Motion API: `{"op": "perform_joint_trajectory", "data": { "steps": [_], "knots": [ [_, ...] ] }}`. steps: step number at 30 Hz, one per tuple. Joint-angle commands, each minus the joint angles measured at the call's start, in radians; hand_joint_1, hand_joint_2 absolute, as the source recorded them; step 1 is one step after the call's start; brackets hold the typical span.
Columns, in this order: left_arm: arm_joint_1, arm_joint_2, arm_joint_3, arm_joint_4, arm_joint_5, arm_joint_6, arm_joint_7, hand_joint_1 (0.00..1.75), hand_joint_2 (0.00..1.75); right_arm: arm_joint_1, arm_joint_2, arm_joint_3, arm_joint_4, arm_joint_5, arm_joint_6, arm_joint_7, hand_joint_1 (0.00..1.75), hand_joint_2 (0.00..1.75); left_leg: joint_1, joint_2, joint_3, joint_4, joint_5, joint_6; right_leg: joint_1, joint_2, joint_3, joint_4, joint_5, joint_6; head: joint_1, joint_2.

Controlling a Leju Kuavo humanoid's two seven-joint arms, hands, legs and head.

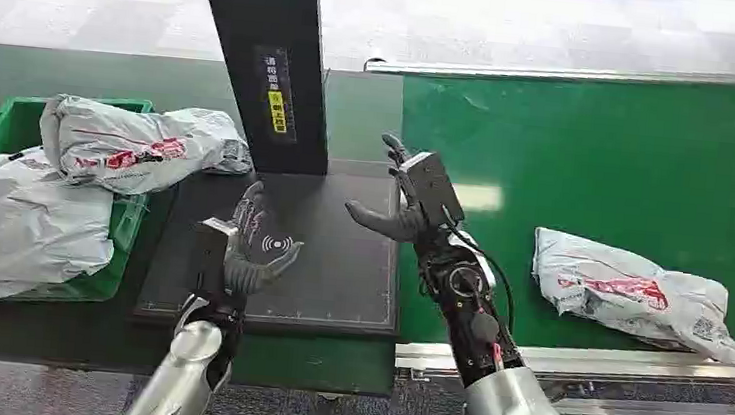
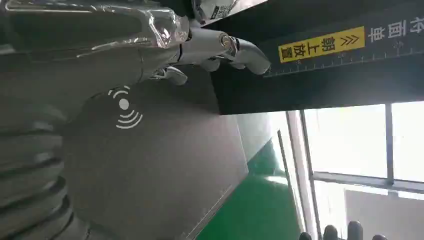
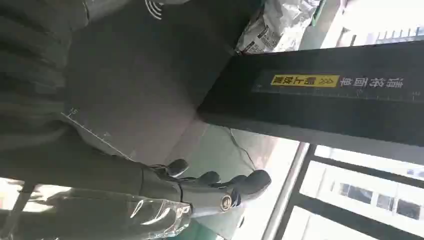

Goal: Moved the parcel from conveyor to table for the left to box.

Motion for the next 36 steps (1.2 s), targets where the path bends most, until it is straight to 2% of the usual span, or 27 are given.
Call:
{"op": "perform_joint_trajectory", "data": {
  "steps": [1, 30, 32, 34, 36],
  "knots": [
    [0.007, 0.015, -0.001, 0.005, -0.008, 0.000, 0.003, 0.00, 1.75, -0.053, -0.044, 0.001, 0.049, 0.043, -0.055, 0.008, 0.00, 1.75, 0.000, -0.001, 0.002, -0.001, 0.000, 0.000, 0.000, -0.001, 0.002, -0.001, 0.000, 0.000, 0.000, 0.000],
    [0.012, 0.014, 0.002, 0.002, -0.012, -0.001, 0.003, 0.00, 1.75, -0.043, -0.048, -0.020, 0.033, 0.051, -0.059, 0.005, 0.00, 1.75, 0.000, -0.001, 0.003, -0.001, -0.001, 0.001, 0.000, 0.000, 0.003, -0.001, -0.001, 0.000, 0.000, 0.000],
    [0.017, 0.015, 0.003, -0.003, -0.013, -0.001, 0.003, 0.00, 1.75, -0.041, -0.058, -0.023, 0.027, 0.081, -0.100, 0.009, 0.00, 1.75, 0.000, -0.001, 0.002, -0.001, 0.000, 0.000, 0.000, 0.000, 0.002, -0.001, 0.000, 0.000, 0.000, 0.000],
    [0.031, 0.016, 0.007, -0.021, -0.016, 0.002, 0.003, 0.00, 1.75, -0.040, -0.069, -0.033, 0.013, 0.168, -0.219, 0.003, 0.00, 1.75, 0.000, -0.001, 0.002, -0.001, 0.000, 0.001, 0.000, -0.001, 0.002, -0.001, -0.001, 0.000, 0.000, 0.000],
    [0.040, 0.017, 0.010, -0.033, -0.017, 0.001, 0.003, 0.00, 1.75, -0.035, -0.083, -0.078, -0.012, 0.162, -0.227, 0.007, 0.00, 1.75, 0.000, -0.001, 0.003, -0.001, -0.001, 0.001, 0.000, -0.001, 0.003, -0.001, -0.001, 0.000, 0.000, 0.000]
  ]
}}
